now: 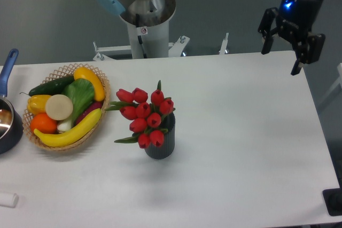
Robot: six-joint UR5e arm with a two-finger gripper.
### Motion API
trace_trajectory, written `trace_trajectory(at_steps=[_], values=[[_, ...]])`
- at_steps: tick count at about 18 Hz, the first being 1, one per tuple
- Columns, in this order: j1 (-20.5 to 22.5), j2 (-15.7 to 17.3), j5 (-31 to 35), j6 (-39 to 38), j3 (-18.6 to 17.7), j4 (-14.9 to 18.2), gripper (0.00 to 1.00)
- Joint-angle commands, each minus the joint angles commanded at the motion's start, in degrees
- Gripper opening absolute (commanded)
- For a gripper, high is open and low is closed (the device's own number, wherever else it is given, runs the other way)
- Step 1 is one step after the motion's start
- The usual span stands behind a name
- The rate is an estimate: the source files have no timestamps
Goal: Pick up the flowers from the vase
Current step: 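Move the open gripper toward the red tulip bouquet in the black vase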
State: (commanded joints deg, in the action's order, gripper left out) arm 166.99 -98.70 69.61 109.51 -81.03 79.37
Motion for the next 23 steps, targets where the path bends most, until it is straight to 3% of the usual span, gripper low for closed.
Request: trace_trajectory(at_steps=[6, 9, 13, 18, 23], values=[[-0.61, 0.00, 0.26, -1.67, -0.09, -0.44, 1.00], [-1.14, 0.18, -0.09, -2.81, -1.93, -0.61, 1.00], [-1.93, 0.26, -0.79, -8.86, -2.81, -3.86, 1.00], [-3.51, -0.18, -0.88, -17.48, -3.34, -4.31, 1.00], [-4.57, 0.00, -2.63, -21.26, -5.01, -4.40, 1.00]])
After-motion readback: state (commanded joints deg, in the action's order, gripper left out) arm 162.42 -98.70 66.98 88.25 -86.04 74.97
